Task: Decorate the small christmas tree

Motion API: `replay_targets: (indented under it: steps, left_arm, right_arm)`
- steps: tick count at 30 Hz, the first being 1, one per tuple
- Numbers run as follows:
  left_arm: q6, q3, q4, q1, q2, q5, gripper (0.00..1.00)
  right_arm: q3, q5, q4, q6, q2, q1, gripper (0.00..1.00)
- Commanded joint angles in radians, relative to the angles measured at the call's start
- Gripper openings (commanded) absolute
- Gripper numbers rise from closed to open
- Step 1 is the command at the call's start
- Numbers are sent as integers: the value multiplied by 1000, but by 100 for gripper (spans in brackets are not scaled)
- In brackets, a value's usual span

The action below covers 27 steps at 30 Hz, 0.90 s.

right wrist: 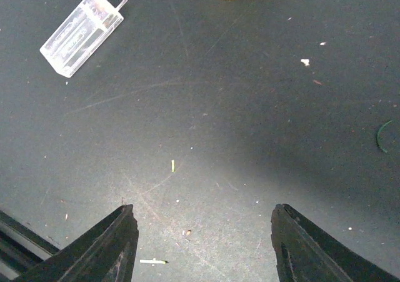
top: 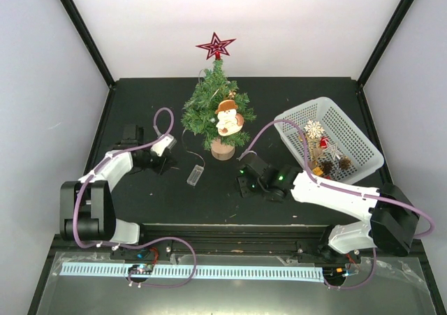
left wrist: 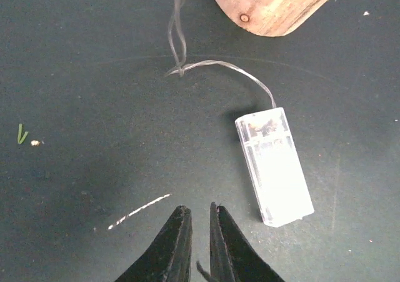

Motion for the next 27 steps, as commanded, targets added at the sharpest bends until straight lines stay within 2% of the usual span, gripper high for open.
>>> replay_targets:
  steps: [1, 4, 6, 8, 14, 21, 27]
  left_arm:
    - [-17, -12, 71, -72, 15, -112, 12]
    - [-12, -23, 82, -143, 32, -122, 17]
    - [-16, -15, 77, -167, 46, -118, 35]
    - [-21, -12, 76, -185, 51, -104, 49]
    - [-51, -8, 85, -274, 48, -156, 68]
    - [-90, 37, 60, -344, 115, -205, 79]
    - [-113, 46, 69, -375, 160, -286, 82]
  right_arm:
    - [25, 76, -23, -1, -30, 5, 59]
    - [41, 80, -35, 2, -23, 5, 59]
    - [52, 89, -47, 2, -18, 5, 60]
    - [51, 101, -52, 6, -20, 4, 60]
    - [30, 119, -55, 17, -22, -7, 60]
    - [18, 122, -57, 21, -35, -18, 60]
    - [10, 132, -66, 17, -72, -29, 60]
